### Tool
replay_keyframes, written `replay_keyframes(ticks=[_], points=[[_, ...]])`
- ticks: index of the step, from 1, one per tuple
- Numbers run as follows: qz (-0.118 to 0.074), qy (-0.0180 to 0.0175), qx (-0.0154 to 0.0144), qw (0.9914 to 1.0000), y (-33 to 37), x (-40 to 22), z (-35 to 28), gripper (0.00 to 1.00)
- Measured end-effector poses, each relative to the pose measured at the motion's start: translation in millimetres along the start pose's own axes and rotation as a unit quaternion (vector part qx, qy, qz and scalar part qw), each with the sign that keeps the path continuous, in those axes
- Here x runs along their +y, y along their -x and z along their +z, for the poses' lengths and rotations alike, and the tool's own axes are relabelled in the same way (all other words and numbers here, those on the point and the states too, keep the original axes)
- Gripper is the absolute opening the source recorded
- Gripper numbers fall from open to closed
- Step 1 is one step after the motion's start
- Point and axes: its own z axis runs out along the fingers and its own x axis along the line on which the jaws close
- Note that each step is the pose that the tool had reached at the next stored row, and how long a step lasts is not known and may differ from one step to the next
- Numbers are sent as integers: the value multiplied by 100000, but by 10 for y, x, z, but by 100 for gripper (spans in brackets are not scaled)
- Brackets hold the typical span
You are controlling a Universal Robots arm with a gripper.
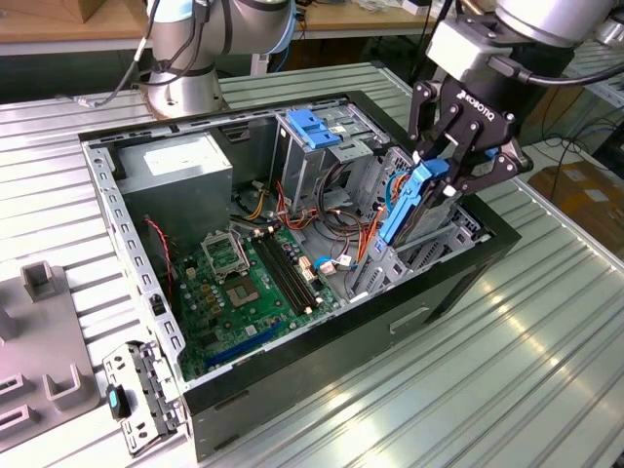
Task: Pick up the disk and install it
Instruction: 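Insert the disk into the insertion slot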
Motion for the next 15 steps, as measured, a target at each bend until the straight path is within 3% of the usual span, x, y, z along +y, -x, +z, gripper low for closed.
replay_keyframes(ticks=[7,10,15], points=[[-1,1,0,100000,-4,-7,174,37],[-1,1,9,100000,-4,-9,211,37],[-2,0,1,100000,-5,-9,213,37]])
